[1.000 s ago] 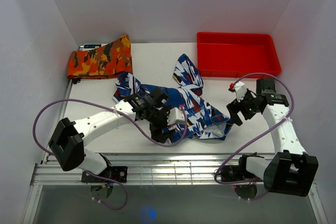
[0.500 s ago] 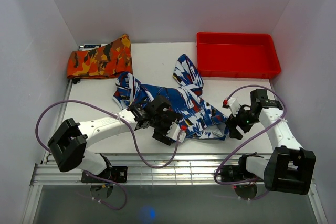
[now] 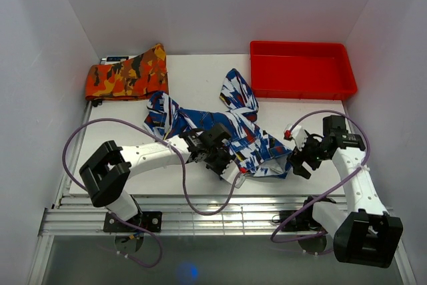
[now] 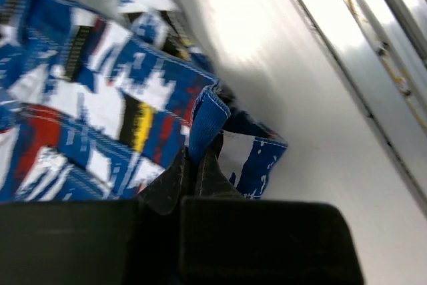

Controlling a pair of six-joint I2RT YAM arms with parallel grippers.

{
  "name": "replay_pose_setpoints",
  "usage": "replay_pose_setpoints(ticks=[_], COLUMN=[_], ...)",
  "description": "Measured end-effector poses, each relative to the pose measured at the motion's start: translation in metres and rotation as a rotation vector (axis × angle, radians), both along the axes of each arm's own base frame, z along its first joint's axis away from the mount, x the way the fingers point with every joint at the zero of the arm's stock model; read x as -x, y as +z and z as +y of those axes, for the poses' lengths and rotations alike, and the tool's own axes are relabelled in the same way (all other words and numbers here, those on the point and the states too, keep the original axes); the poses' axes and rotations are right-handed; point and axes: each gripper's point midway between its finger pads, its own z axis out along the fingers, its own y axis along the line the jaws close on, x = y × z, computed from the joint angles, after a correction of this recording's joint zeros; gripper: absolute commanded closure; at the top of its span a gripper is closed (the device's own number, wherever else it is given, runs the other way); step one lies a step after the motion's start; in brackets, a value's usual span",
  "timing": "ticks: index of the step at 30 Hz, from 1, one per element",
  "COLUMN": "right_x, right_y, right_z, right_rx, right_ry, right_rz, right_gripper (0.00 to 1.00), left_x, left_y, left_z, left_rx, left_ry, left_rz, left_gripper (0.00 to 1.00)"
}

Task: Fold and stack the trousers
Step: Flatten the trousers out

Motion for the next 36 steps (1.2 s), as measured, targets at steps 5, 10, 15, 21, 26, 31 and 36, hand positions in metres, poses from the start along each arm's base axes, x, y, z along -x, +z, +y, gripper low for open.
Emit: replay_pose_setpoints(ticks=[5, 10, 15, 21, 26, 31, 36], right_x=[0.001, 0.0, 0.001, 0.001, -0.008, -0.009, -0.022], right_y=[0.008, 0.008, 0.011, 0.011, 0.001, -0.01, -0.008], right_z=[-0.005, -0.003, 0.01, 0.02, 0.025, 0.036, 0.048], right_rx=[0.004, -0.024, -0.111, -0.168, -0.217, -0.295, -0.345], right_ry=[-0.005, -0.012, -0.001, 0.027, -0.002, -0.026, -0.026], right_rz=[-0.049, -0.044, -0.039, -0.052, -0.011, 0.115, 0.173], right_gripper=[0.12, 0.12, 0.11, 0.1, 0.08, 0.07, 0.08], left_x=[-0.03, -0.11, -0.174, -0.206, -0.216, -0.225, -0.242], left_y=[0.042, 0.113, 0.145, 0.117, 0.093, 0.097, 0.102], left_z=[-0.019, -0.016, 0.008, 0.02, 0.034, 0.04, 0.044], left_rx=[0.081, 0.255, 0.369, 0.354, 0.322, 0.349, 0.387], left_ry=[0.153, 0.501, 0.804, 1.042, 1.172, 1.247, 1.303], left_rz=[0.031, 0.105, 0.189, 0.38, 0.495, 0.562, 0.611], left_gripper=[1.0, 1.0, 1.0, 1.0, 1.0, 1.0, 1.0])
